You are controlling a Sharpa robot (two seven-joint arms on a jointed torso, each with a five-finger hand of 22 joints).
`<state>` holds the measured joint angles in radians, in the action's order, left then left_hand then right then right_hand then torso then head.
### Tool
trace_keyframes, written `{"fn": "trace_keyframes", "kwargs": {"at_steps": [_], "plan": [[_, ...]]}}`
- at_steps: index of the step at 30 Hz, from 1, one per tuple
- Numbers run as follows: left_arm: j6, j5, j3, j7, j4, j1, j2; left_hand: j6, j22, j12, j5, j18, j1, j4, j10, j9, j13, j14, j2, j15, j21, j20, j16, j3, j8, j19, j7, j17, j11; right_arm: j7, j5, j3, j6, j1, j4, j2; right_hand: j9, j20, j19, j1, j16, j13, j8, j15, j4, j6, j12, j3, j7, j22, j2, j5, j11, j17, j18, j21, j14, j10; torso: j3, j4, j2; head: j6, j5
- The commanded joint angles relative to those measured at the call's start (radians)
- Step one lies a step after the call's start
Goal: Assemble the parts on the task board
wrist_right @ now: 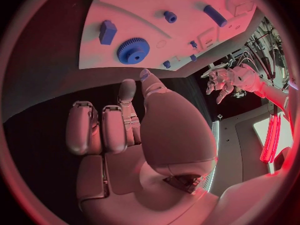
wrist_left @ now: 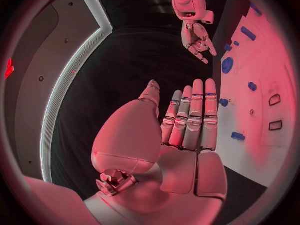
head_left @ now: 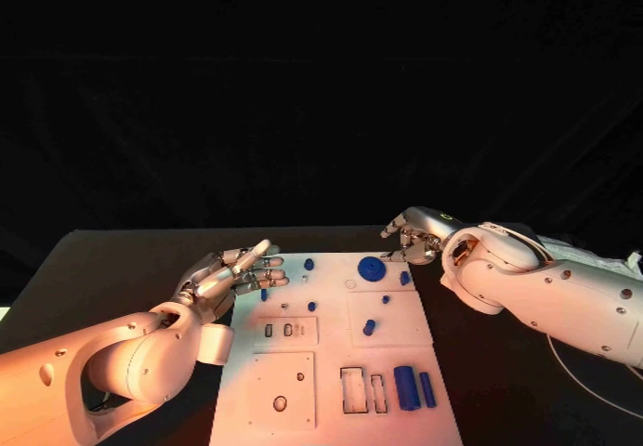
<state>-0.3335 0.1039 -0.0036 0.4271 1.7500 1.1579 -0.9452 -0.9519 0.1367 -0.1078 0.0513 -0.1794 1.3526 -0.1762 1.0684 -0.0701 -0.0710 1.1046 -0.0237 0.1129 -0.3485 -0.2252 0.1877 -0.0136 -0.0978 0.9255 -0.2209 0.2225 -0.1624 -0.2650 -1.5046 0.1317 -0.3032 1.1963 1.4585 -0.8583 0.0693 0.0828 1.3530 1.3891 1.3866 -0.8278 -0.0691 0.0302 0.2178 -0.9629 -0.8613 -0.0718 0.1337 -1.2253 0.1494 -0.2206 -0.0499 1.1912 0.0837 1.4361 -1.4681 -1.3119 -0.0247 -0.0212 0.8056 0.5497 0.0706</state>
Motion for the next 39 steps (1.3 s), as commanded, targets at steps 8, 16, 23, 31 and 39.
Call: {"fn": "trace_keyframes", "kwargs": {"at_steps": [8, 16, 23, 31, 39], "plan": [[0.010, 0.015, 0.001, 0.001, 0.000, 0.001, 0.003, 0.004, -0.001, 0.007, 0.001, -0.003, 0.008, 0.007, -0.001, 0.001, 0.001, 0.000, -0.005, 0.005, 0.007, -0.002, -0.007, 0.000, 0.003, 0.008, -0.005, 0.002, -0.006, -0.048, 0.006, 0.000, 0.085, -0.023, -0.022, 0.040, 0.001, 0.009, 0.026, 0.029, 0.068, -0.281, 0.002, -0.011, 0.031, -0.005, -0.259, 0.018, 0.011, -0.049, -0.005, -0.008, -0.004, 0.124, -0.021, 0.024, -0.060, -0.053, -0.0028, -0.0067, 0.001, 0.006, 0.001], [0.012, 0.015, 0.001, 0.001, -0.001, 0.001, 0.002, 0.004, -0.001, 0.007, 0.001, -0.003, 0.008, 0.008, -0.001, 0.001, 0.001, 0.001, -0.006, 0.005, 0.007, -0.002, -0.008, 0.001, 0.003, 0.008, -0.005, 0.002, -0.006, -0.047, -0.003, 0.000, 0.093, -0.038, -0.031, 0.056, 0.002, 0.011, 0.033, 0.032, 0.080, -0.343, -0.001, -0.013, 0.036, -0.011, -0.317, 0.021, 0.011, -0.061, -0.011, -0.012, -0.005, 0.147, -0.023, 0.029, -0.062, -0.070, -0.0045, -0.0069, 0.000, 0.010, -0.001], [0.014, 0.015, 0.001, 0.000, -0.002, 0.001, 0.002, 0.004, -0.001, 0.007, 0.001, -0.003, 0.008, 0.008, -0.001, 0.001, 0.001, 0.001, -0.006, 0.005, 0.007, -0.002, -0.008, 0.001, 0.003, 0.008, -0.005, 0.002, -0.006, -0.049, -0.010, -0.001, 0.088, -0.043, -0.039, 0.065, 0.003, 0.011, 0.037, 0.033, 0.085, -0.373, -0.004, -0.013, 0.037, -0.019, -0.344, 0.021, 0.010, -0.069, -0.019, -0.011, -0.005, 0.157, -0.024, 0.033, -0.063, -0.078, -0.0048, -0.0079, 0.000, 0.011, 0.000], [0.016, 0.015, 0.001, 0.000, -0.004, 0.001, 0.002, 0.004, -0.002, 0.008, 0.001, -0.003, 0.010, 0.010, -0.001, 0.001, 0.001, 0.001, -0.007, 0.005, 0.007, -0.002, -0.008, 0.001, 0.004, 0.008, -0.005, 0.002, -0.006, -0.051, -0.012, -0.001, 0.081, -0.044, -0.049, 0.076, 0.004, 0.011, 0.044, 0.030, 0.090, -0.414, -0.006, -0.013, 0.039, -0.027, -0.382, 0.017, 0.010, -0.079, -0.036, -0.015, -0.005, 0.167, -0.026, 0.037, -0.064, -0.094, -0.0051, -0.0110, 0.001, 0.013, 0.003], [0.018, 0.015, 0.001, -0.001, -0.005, 0.001, 0.004, 0.004, -0.002, 0.008, 0.001, -0.003, 0.010, 0.010, -0.001, 0.001, 0.001, 0.001, -0.007, 0.005, 0.007, -0.002, -0.008, 0.001, 0.004, 0.008, -0.005, 0.002, -0.006, -0.061, -0.028, -0.001, 0.092, -0.044, -0.057, 0.082, 0.011, 0.008, 0.061, 0.041, 0.103, -0.486, -0.027, -0.007, 0.027, -0.077, -0.452, 0.000, 0.000, -0.107, -0.068, -0.035, 0.003, 0.194, -0.032, 0.049, -0.069, -0.127, -0.0057, -0.0115, 0.001, 0.018, 0.004]]}}
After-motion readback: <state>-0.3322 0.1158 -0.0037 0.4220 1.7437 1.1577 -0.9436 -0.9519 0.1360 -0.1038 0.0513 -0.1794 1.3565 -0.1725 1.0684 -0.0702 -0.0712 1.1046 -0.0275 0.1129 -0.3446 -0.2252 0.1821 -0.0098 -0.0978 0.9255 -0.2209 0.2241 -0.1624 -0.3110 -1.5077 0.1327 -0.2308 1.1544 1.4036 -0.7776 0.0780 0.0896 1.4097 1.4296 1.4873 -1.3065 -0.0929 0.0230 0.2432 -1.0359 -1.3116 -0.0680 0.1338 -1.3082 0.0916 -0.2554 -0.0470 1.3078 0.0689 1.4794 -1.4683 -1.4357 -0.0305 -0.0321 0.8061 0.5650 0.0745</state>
